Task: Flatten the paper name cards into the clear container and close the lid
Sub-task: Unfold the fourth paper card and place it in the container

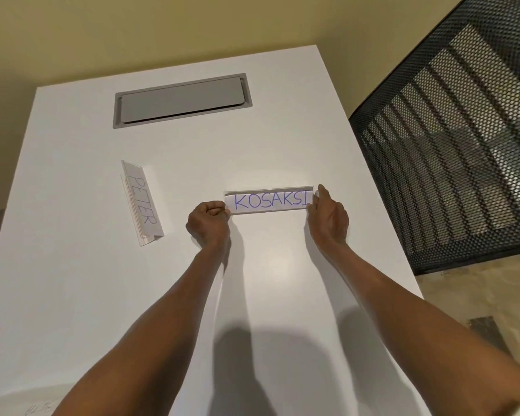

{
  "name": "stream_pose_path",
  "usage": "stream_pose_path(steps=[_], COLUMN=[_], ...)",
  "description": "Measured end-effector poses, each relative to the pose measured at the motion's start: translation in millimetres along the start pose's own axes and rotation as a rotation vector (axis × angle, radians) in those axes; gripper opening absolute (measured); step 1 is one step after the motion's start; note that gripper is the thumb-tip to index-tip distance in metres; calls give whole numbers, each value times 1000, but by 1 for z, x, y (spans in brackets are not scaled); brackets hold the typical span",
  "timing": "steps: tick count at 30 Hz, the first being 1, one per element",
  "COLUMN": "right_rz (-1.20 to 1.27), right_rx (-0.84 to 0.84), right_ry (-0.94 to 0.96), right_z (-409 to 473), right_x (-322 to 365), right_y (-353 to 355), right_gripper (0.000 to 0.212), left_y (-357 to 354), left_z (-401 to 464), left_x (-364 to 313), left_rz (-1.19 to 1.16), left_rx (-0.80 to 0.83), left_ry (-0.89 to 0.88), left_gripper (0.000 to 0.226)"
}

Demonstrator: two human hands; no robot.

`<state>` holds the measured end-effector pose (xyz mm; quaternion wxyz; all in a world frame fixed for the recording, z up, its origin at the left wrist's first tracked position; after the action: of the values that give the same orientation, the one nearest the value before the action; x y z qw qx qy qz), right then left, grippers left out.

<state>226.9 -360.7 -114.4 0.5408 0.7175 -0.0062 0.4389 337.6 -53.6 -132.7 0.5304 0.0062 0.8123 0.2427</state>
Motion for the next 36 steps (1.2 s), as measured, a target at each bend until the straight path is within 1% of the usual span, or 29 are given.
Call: stream_pose_path(steps=[3,5,6,7,11,12,14,15,17,18,19,21,22,24,25,26,27,28,29,30,31,32,34,36], right_rz=[-101,-181,-178,-172,-189,-175,-174,-146,-31,-38,-103,-214,-218,-149,-87,-22,15,1,-56,-96,-147,-194,-296,-356], right_rx=[4,-1,-9,-12,-19,-17,77,99,87,127,190,270,276,236,212,194,193,207,219,273,290,298,318,355], right_ry=[137,236,268,281,334,343,288,267,217,177,151,192,213,271,282,278,253,286,357,417,462,535,646,659], right_z=[-2,-3,-3,-5,-14,-15,-14,-15,-11,-7,-5,0,1,5,7,11,16,21,25,27,28,28,29,32], right_x=[6,10,11,10,18,19,14,13,12,9,9,10,12,17,18,18,18,22,30,36,40,45,52,55], right_y=[-1,-5,-5,-5,-5,-4,-11,-11,-5,-5,-7,-9,-5,5,10,13,15,16,15,12,12,11,4,-3], right_gripper=[3,28,38,44,55,57,58,58,49,45,45,54,57,56,49,35,16,3,17,29,34,36,50,59], left_y=[1,1,1,2,2,3,3,4,6,6,7,8,6,-1,-6,-11,-17,-23,-27,-32,-37,-39,-45,-52], left_z=[-4,-6,-6,-6,-7,-6,-5,-5,-5,-5,-6,-6,-7,-8,-8,-9,-9,-11,-15,-23,-29,-33,-35,-35], left_x=[-1,-2,-2,-2,-4,-4,-6,-9,-16,-21,-27,-40,-47,-57,-58,-59,-59,-59,-62,-66,-67,-68,-68,-70], left_rz=[38,72,84,92,120,125,124,131,154,163,171,191,209,276,319,370,419,473,521,576,644,706,787,845], left_rx=[-11,-17,-21,-25,-28,-30,-31,-33,-30,-29,-28,-15,4,66,117,172,230,290,342,374,388,389,404,465], left_ry=[-10,-20,-23,-30,-45,-46,-58,-73,-119,-151,-185,-278,-342,-461,-497,-527,-566,-619,-713,-854,-993,-1079,-1150,-1135], left_gripper=[21,19,19,20,20,20,21,22,24,25,25,27,30,41,47,54,58,61,64,67,71,73,72,68])
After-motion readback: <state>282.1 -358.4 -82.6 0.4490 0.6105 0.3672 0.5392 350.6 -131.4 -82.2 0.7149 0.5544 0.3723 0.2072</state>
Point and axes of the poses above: each hand's wrist, its own z-axis towards the middle knuckle, its own y-axis out of the back of the hand, x = y × z, the point moved 10 cm from there along z, towards the middle knuckle, and after that the axes turned 5 degrees about -x, right-handed, at the moved point
